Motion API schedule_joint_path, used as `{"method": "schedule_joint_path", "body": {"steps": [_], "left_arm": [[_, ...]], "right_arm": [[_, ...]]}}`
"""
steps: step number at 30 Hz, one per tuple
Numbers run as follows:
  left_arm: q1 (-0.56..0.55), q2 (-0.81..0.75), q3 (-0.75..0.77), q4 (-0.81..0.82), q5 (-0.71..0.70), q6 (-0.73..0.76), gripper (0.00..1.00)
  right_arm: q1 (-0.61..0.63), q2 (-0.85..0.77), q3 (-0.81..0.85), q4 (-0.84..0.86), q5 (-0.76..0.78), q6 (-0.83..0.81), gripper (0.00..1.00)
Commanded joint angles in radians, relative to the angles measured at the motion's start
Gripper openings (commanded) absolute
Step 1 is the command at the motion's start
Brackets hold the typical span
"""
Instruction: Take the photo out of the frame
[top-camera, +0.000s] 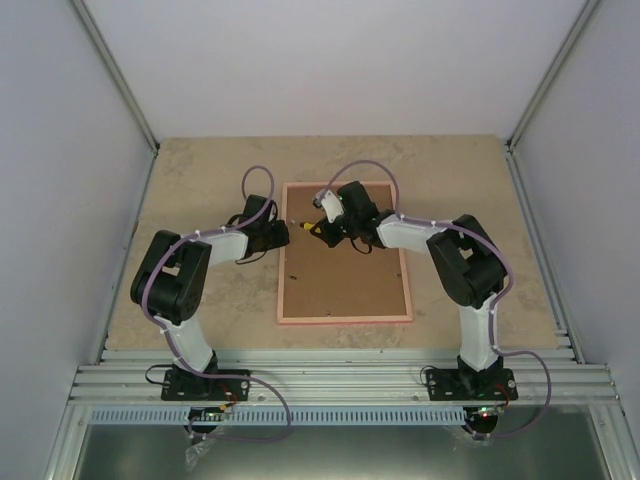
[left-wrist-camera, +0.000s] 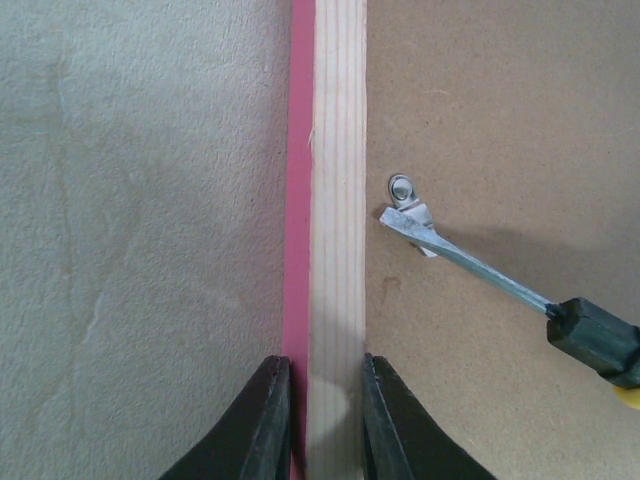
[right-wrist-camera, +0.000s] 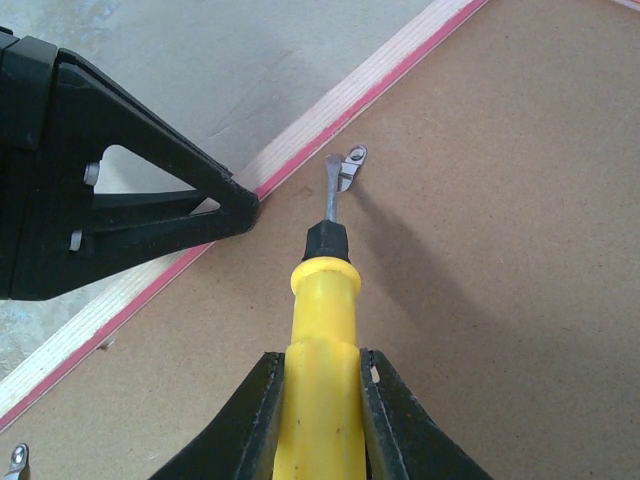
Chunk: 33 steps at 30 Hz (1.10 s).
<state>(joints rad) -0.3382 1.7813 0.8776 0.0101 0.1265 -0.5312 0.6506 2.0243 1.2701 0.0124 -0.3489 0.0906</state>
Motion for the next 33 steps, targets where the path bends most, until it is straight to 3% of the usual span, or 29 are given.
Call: {"method": "schedule_joint_path", "body": {"steps": [1, 22, 33], "left_arm": [[-0.001, 0.033, -0.021, -0.088, 0.048, -0.013, 0.09], [-0.001, 0.041, -0.021, -0.087, 0.043, -0.019, 0.1], [0.012, 0.021, -0.066, -0.048, 0.008, -0.118, 0.08]], "right_arm": [[0.001, -0.034, -0.014, -0.034, 0.025, -0.011, 0.0], [-0.01, -0.126, -0.074, -0.017, -0.007, -0.031, 0.0], [-0.064, -0.386, -0.347, 0.122, 0.138, 0.021, 0.0]]}}
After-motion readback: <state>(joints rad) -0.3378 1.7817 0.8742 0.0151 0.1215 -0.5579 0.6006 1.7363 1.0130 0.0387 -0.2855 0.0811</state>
